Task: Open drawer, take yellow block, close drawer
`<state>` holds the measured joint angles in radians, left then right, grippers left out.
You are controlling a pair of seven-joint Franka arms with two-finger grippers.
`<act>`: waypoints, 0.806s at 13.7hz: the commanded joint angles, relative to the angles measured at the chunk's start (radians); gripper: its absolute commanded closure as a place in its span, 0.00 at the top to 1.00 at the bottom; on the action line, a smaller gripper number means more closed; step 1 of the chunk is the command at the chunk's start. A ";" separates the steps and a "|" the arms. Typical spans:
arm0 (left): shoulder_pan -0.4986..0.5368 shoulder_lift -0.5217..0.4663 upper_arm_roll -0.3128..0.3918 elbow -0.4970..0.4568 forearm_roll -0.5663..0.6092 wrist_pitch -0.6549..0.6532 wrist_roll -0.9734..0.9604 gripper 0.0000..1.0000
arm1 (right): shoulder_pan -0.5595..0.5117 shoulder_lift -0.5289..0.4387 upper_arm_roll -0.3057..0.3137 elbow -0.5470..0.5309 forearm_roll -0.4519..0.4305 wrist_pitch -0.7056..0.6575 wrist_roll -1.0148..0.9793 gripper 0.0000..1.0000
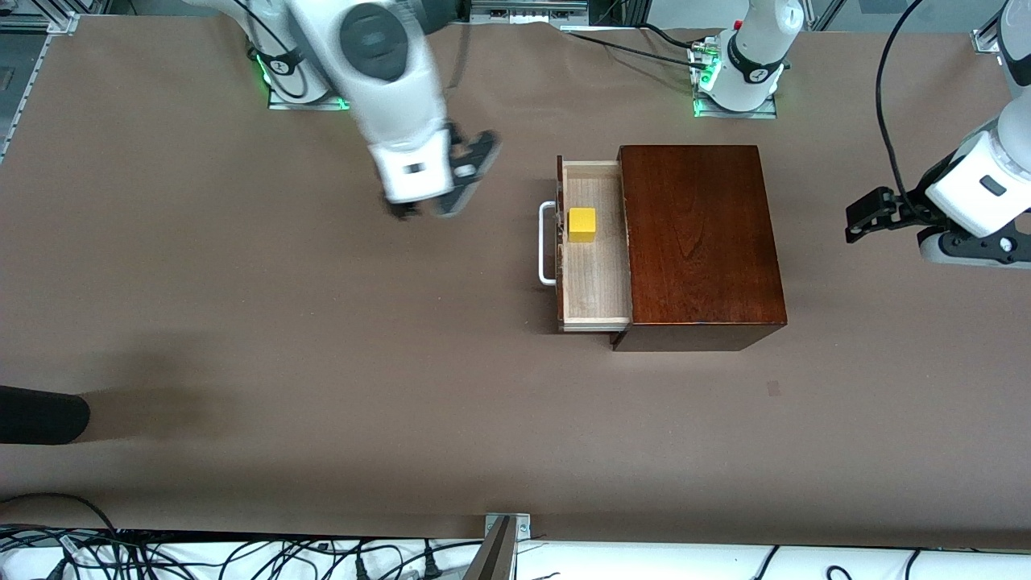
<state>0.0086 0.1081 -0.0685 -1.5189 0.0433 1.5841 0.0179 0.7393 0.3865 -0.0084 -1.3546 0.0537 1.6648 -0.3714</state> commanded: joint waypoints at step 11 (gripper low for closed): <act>-0.076 -0.151 0.099 -0.207 -0.019 0.112 0.017 1.00 | 0.180 0.354 0.150 0.206 -0.167 0.329 -0.178 1.00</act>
<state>-0.0552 -0.0412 0.0201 -1.7237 0.0432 1.6865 0.0282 0.9077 0.6848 0.1412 -1.1885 -0.0793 1.9689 -0.5266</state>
